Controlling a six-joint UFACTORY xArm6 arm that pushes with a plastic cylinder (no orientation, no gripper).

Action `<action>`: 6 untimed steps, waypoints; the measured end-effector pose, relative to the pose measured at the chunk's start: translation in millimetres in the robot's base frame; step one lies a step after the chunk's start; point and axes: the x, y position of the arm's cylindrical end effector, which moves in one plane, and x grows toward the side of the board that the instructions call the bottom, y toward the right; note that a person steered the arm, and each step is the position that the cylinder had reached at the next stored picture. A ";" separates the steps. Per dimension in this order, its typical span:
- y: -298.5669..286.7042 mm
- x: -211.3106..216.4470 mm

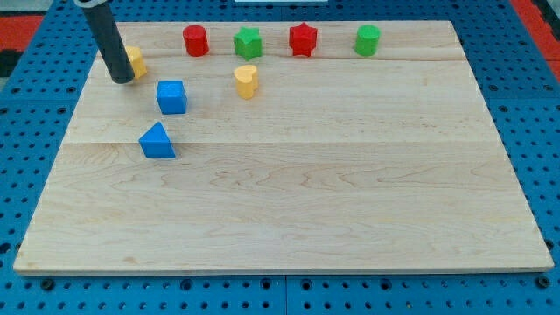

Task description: Slide the blue cube to the bottom of yellow heart

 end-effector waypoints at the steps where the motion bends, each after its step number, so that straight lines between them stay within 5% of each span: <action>1: 0.0 -18.8; 4: 0.0 -32.5; 6: 15.0 33.0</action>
